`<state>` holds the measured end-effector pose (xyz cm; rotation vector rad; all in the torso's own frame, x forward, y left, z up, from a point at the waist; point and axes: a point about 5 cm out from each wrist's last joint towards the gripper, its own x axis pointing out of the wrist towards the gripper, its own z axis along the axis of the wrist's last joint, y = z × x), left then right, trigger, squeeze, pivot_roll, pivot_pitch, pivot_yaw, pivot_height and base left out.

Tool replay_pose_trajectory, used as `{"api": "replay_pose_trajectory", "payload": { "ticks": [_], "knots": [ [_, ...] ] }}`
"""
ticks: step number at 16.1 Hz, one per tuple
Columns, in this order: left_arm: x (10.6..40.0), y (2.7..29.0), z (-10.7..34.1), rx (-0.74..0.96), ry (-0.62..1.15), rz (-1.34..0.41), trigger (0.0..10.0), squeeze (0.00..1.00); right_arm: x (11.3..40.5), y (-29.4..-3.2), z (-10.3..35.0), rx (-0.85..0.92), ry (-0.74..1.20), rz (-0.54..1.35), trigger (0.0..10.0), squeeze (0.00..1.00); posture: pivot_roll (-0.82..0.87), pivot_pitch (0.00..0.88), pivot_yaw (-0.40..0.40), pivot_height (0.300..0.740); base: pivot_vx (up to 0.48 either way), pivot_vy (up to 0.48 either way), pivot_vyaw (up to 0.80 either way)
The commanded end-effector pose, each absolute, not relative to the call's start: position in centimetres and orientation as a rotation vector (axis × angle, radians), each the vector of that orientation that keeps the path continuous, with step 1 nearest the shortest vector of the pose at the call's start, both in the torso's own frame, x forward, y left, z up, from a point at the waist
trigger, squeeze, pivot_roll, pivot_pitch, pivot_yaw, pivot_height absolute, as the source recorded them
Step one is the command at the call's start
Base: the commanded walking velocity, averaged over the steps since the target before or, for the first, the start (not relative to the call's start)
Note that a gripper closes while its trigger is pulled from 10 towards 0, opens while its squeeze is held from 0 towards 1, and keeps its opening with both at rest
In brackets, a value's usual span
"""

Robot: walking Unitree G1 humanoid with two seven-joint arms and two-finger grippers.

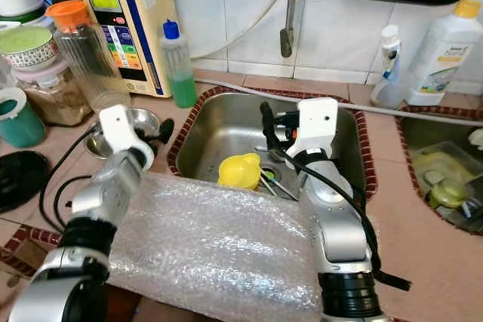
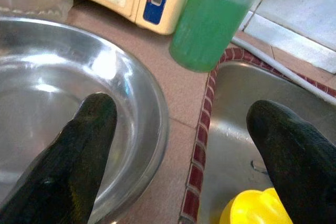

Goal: Kitchen organization

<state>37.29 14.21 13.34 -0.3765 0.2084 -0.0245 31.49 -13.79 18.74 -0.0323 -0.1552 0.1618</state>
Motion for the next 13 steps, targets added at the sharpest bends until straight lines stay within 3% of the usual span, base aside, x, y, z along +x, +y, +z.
{"api": "replay_pose_trajectory", "payload": {
  "ticks": [1,6,9,13],
  "knots": [
    [37.3,14.0,12.8,-0.390,0.231,-0.014,10.0,0.00,31.6,-14.2,18.7,-0.049,-0.152,0.142,10.0,0.00,-0.11,0.000,0.123,0.740,0.000,0.000,0.00],
    [36.9,11.3,11.5,-0.380,0.280,-0.085,10.0,0.00,31.1,-17.5,18.5,-0.050,-0.154,0.010,10.0,0.00,-0.20,0.000,0.180,0.740,0.000,0.000,0.00],
    [37.3,11.0,11.6,-0.398,0.265,-0.064,10.0,0.00,31.2,-17.6,18.4,-0.045,-0.160,0.020,10.0,0.00,-0.22,0.000,0.178,0.740,0.000,0.000,0.00],
    [37.2,12.5,11.7,-0.392,0.244,0.004,10.0,0.00,32.1,-15.6,18.5,-0.068,-0.161,0.106,10.0,0.00,-0.17,0.000,0.140,0.740,0.000,0.000,0.00]
  ]
}}
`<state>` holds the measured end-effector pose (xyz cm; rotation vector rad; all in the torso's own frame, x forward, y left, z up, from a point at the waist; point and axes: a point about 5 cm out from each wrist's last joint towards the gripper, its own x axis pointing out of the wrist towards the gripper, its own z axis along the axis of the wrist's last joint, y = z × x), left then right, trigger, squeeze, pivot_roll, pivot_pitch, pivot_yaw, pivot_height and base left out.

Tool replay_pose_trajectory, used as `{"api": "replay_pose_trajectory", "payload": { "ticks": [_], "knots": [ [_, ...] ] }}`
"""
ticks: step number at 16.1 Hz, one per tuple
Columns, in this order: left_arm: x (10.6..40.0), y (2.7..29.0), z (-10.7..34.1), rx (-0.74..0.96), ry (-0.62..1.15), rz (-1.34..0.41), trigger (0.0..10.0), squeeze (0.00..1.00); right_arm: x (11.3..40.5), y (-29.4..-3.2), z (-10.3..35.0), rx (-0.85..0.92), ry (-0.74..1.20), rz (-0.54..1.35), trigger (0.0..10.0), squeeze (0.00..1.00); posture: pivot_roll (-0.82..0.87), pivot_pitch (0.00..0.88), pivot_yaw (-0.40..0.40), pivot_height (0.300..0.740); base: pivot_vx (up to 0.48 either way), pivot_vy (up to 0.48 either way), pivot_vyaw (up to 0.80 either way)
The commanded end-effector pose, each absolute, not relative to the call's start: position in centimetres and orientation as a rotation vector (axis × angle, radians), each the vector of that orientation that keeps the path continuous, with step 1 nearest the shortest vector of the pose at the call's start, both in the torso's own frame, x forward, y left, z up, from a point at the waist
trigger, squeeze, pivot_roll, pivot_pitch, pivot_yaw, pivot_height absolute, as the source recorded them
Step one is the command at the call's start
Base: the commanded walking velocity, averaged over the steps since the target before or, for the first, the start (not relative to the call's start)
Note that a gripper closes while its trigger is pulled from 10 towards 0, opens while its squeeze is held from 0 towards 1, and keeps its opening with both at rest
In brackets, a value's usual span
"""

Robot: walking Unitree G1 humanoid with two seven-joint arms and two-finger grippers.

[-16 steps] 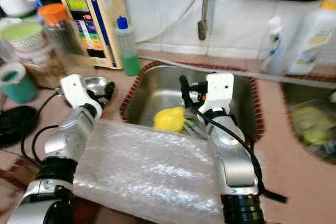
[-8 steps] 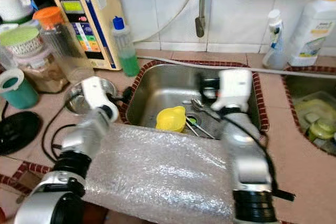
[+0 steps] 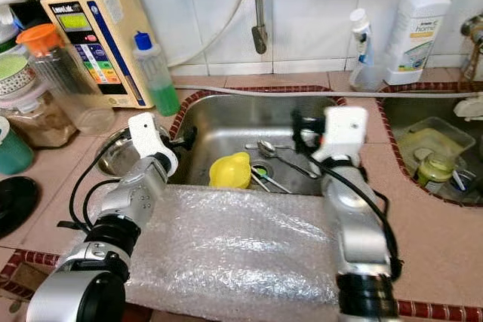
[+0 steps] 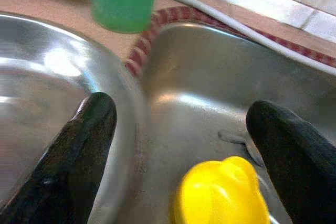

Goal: Kitchen organization

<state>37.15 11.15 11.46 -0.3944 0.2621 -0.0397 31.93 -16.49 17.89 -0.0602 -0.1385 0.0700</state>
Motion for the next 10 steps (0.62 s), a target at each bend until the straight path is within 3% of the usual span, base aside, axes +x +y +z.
{"api": "replay_pose_trajectory", "payload": {
  "ticks": [1,7,10],
  "knots": [
    [37.2,13.0,11.8,-0.388,0.230,0.032,10.0,0.00,32.2,-15.5,18.4,-0.069,-0.159,0.115,10.0,0.00,-0.15,0.000,0.129,0.740,0.000,0.000,0.00],
    [36.7,18.3,13.2,-0.252,0.117,0.264,10.0,0.00,32.6,-15.4,17.7,-0.037,-0.141,0.122,10.0,0.00,-0.07,0.000,0.102,0.740,0.000,0.000,0.00],
    [36.7,20.3,13.1,-0.286,0.154,0.368,10.0,0.00,32.5,-14.8,17.7,-0.024,-0.142,0.146,10.0,0.00,-0.06,0.000,0.101,0.740,0.000,0.000,0.00]
  ]
}}
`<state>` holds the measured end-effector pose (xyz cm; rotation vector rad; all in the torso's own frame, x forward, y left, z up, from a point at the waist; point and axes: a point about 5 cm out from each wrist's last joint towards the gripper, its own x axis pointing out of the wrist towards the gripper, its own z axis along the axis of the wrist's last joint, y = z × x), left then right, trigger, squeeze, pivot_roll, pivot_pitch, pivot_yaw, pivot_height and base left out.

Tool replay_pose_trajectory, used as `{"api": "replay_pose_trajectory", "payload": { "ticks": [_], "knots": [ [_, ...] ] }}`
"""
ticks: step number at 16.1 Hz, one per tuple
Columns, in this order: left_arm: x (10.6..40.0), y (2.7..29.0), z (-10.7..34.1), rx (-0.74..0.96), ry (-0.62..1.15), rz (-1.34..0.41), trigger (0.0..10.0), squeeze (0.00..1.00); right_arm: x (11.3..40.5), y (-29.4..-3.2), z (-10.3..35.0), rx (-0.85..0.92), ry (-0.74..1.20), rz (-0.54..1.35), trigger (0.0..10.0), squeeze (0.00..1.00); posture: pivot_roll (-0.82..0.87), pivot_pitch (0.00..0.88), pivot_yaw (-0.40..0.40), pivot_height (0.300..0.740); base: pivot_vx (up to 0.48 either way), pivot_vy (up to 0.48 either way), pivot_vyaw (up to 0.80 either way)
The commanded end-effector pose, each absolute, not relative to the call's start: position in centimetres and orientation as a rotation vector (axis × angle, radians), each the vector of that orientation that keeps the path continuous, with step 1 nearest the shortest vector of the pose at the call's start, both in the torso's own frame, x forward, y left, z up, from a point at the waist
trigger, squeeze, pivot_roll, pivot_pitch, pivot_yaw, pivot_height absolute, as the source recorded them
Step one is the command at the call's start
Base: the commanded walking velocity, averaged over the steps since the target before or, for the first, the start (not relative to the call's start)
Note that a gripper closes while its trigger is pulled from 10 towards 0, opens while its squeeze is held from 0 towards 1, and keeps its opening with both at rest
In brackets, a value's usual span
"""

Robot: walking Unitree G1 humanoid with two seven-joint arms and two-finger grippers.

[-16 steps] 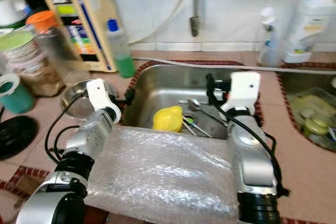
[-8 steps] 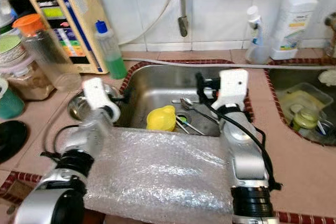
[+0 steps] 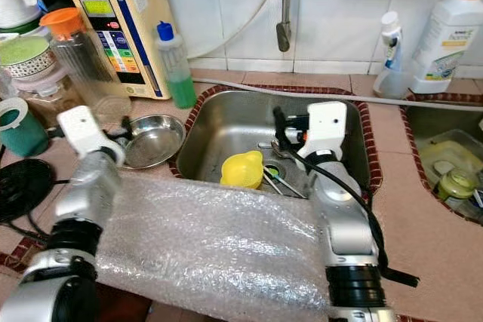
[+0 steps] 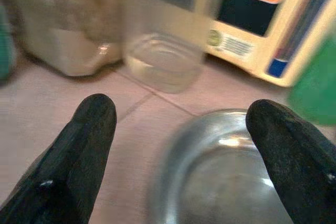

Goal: Kitchen organization

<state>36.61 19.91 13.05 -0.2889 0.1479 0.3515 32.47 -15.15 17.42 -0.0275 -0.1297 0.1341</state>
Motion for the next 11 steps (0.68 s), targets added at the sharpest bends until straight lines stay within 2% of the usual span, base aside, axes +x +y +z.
{"api": "replay_pose_trajectory", "payload": {
  "ticks": [1,3,6,11],
  "knots": [
    [36.7,20.2,12.8,-0.311,0.188,0.368,10.0,0.00,32.5,-14.5,17.7,-0.014,-0.142,0.171,10.0,0.00,-0.06,0.000,0.101,0.740,0.000,0.000,0.00],
    [37.1,19.4,12.2,-0.355,0.259,0.306,10.0,0.00,31.3,-12.5,17.9,0.018,-0.133,0.366,10.0,0.00,-0.06,0.000,0.102,0.740,0.000,0.000,0.00],
    [37.6,18.9,12.7,-0.380,0.274,0.273,10.0,0.00,30.0,-11.4,17.6,0.013,-0.073,0.549,10.0,0.00,-0.08,0.000,0.116,0.740,0.000,0.000,0.00],
    [37.8,19.5,12.5,-0.414,0.359,0.311,10.0,0.00,28.1,-11.0,17.2,-0.070,-0.002,0.702,10.0,0.00,-0.11,0.000,0.144,0.740,0.000,0.000,0.00]
  ]
}}
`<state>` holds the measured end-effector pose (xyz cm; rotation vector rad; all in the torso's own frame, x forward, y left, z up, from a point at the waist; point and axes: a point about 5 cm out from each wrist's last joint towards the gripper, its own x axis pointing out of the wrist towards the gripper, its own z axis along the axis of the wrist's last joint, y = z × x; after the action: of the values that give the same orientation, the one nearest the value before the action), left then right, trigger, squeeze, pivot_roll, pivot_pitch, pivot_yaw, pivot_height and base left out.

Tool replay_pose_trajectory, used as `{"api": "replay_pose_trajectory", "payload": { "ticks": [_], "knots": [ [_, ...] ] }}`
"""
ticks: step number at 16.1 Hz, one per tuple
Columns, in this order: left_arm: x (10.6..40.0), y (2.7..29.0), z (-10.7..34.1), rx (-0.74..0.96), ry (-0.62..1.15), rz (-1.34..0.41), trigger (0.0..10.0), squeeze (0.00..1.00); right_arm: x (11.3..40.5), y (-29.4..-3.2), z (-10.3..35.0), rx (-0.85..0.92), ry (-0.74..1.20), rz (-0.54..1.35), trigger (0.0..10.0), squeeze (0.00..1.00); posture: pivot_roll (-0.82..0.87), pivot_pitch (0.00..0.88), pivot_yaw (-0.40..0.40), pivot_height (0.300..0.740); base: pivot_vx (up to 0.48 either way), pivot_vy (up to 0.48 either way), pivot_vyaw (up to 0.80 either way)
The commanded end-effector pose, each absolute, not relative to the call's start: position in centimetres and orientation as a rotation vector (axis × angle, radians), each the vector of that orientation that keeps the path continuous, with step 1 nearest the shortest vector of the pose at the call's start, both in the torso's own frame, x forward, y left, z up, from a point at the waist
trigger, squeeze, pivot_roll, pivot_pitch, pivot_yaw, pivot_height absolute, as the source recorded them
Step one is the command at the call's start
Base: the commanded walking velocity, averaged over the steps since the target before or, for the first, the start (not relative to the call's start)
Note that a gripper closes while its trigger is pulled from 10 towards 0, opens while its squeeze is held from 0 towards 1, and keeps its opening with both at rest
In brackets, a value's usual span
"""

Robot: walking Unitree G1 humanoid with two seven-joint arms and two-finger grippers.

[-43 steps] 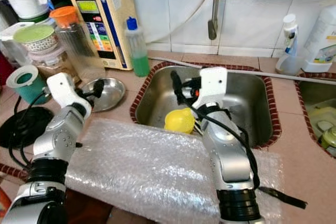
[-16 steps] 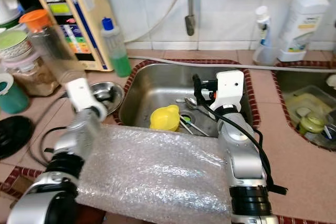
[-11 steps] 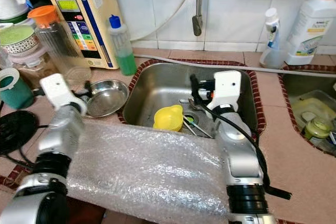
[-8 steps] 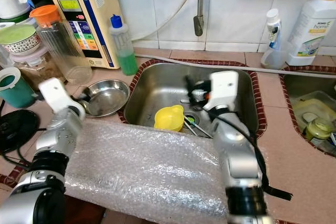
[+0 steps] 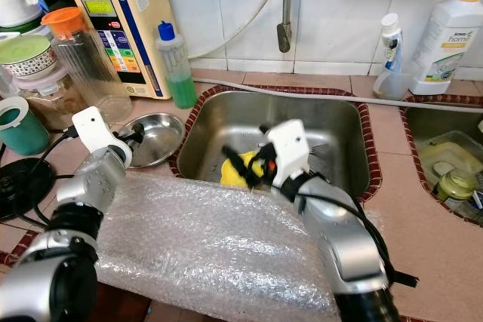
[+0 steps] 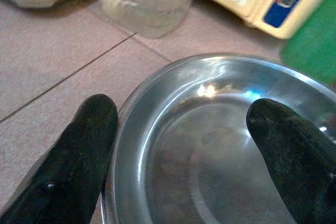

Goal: Kitchen organization

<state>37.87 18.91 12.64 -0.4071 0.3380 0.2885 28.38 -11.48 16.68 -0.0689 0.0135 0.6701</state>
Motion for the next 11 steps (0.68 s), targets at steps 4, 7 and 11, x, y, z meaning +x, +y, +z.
{"api": "replay_pose_trajectory", "payload": {
  "ticks": [4,7,11],
  "knots": [
    [38.0,19.9,12.7,-0.443,0.372,0.330,10.0,0.00,27.6,-11.0,17.5,-0.083,0.012,0.732,10.0,0.00,-0.12,0.000,0.149,0.740,0.000,0.000,0.00],
    [38.3,20.0,13.3,-0.432,0.355,0.327,10.0,0.00,27.5,-11.1,17.6,-0.091,0.017,0.730,10.0,0.00,-0.12,0.000,0.149,0.740,0.000,0.000,0.00],
    [37.8,19.6,11.5,-0.462,0.474,0.298,7.8,0.00,26.8,-10.3,17.5,-0.067,0.044,0.802,10.0,0.00,-0.11,0.000,0.151,0.740,0.000,0.000,0.00]
  ]
}}
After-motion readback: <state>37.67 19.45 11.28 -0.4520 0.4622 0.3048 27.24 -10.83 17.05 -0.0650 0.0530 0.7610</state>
